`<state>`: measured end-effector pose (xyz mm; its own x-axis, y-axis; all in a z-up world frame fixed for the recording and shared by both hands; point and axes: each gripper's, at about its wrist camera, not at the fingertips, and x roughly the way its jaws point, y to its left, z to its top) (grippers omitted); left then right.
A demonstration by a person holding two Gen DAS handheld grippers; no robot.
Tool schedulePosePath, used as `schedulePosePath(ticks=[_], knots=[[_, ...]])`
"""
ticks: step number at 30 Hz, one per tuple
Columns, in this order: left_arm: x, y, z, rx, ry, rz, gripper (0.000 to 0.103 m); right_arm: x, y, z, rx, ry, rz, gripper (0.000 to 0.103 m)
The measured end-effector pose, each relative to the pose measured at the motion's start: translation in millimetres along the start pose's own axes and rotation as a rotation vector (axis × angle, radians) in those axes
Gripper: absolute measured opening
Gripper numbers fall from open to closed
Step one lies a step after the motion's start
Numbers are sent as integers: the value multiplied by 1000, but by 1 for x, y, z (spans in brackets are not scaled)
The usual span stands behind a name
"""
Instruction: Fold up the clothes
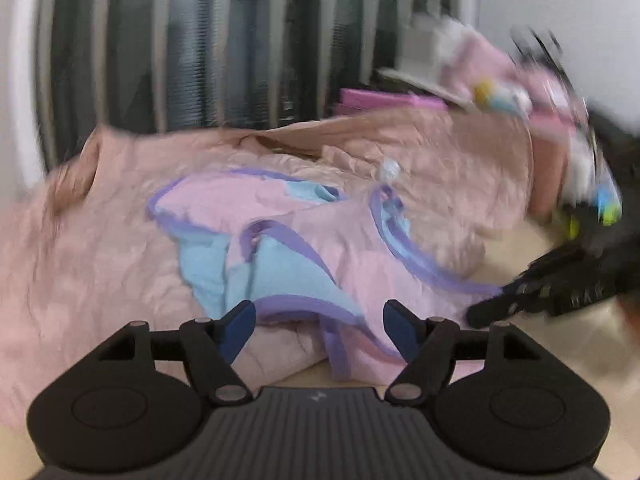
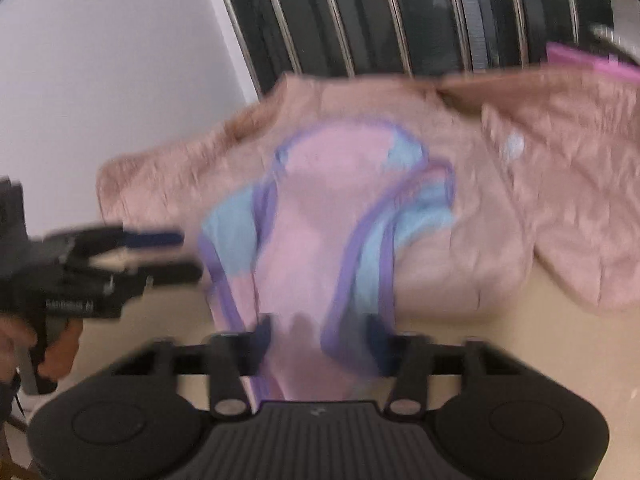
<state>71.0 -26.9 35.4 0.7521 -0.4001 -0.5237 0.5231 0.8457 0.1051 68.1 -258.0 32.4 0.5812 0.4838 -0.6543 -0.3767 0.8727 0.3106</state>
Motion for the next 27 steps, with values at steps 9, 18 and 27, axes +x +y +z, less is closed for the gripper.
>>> schedulePosePath(ticks=[9, 18, 27], knots=[[0, -52, -28, 559, -65, 210, 64, -53, 4, 28, 41, -175, 133, 3], [28, -84, -38, 771, -65, 252, 57, -77, -1, 40, 81, -240, 169, 3], [31, -76, -25, 649, 0, 225, 0, -72, -22, 30, 130, -246, 119, 3]])
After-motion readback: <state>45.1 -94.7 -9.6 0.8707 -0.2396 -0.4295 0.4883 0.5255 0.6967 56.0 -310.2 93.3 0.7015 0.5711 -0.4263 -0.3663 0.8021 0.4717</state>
